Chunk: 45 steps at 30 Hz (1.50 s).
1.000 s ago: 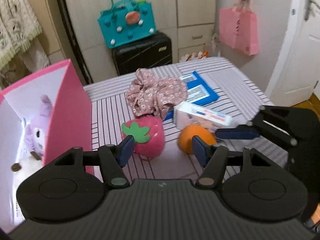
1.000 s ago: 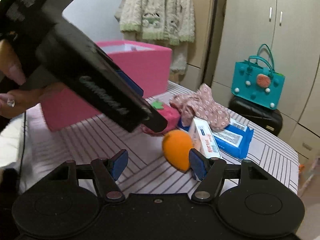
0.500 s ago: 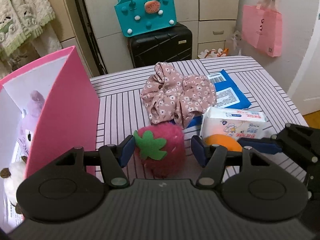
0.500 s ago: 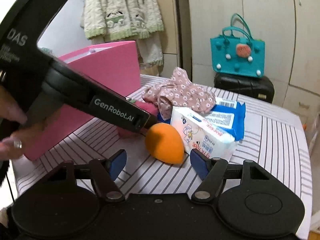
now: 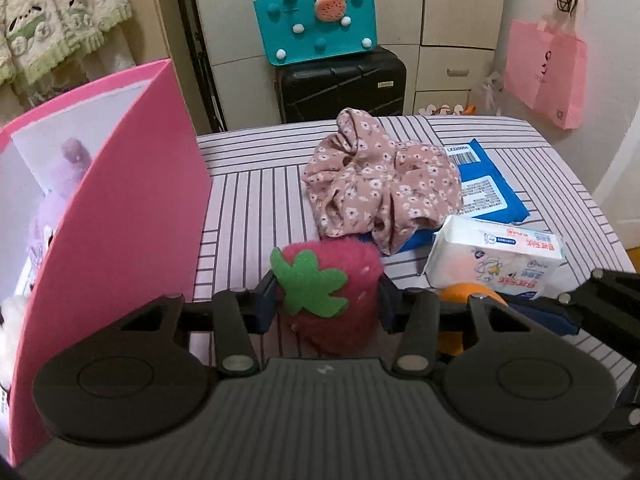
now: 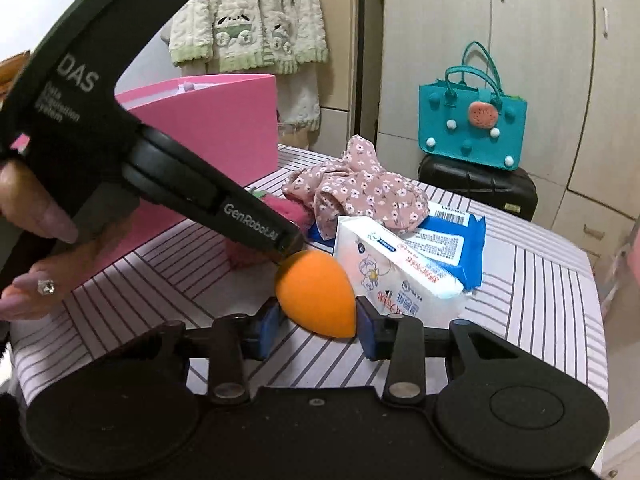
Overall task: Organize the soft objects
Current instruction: 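Close the left gripper on the pink strawberry pouch while the right grips the orange sponge, then lift the strawberry pouch with the left gripper while the right lifts the orange sponge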
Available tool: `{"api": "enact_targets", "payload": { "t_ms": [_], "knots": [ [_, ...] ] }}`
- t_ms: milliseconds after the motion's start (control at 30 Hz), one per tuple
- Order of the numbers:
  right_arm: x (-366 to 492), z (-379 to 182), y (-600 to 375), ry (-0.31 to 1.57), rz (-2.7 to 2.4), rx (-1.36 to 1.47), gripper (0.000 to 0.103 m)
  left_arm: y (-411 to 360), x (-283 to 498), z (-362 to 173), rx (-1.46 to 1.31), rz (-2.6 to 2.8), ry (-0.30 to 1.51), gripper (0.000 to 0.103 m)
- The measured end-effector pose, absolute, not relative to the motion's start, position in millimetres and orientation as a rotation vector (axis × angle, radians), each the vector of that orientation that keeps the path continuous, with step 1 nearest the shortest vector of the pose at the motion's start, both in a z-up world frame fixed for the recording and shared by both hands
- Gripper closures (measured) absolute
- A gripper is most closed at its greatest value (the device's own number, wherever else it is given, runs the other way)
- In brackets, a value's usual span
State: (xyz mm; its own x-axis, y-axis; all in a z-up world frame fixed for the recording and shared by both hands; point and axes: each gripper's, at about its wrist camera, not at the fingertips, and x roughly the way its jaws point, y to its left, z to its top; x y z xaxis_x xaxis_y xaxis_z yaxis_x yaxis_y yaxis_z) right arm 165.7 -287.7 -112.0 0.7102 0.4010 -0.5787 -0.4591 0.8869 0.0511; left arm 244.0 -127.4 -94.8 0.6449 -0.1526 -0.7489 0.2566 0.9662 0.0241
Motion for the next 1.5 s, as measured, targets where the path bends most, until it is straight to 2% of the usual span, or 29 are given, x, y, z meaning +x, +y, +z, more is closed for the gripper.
{"api": "enact_targets", "payload": {
  "t_ms": [600,967,1500],
  "knots": [
    [129,-107,-291,0.629,0.456,0.057,0.058,-110,185,-75,0.054,-0.303,0.792,0.057],
    [108,-97,-288,0.686,0.472,0.063,0.058,-81,142,-42,0.007,-0.382,0.741,0.057],
    [80,-48,-282,0.794,0.584,0.112,0.058,-32,89,3,-0.013,-0.593,0.769,0.057]
  ]
}}
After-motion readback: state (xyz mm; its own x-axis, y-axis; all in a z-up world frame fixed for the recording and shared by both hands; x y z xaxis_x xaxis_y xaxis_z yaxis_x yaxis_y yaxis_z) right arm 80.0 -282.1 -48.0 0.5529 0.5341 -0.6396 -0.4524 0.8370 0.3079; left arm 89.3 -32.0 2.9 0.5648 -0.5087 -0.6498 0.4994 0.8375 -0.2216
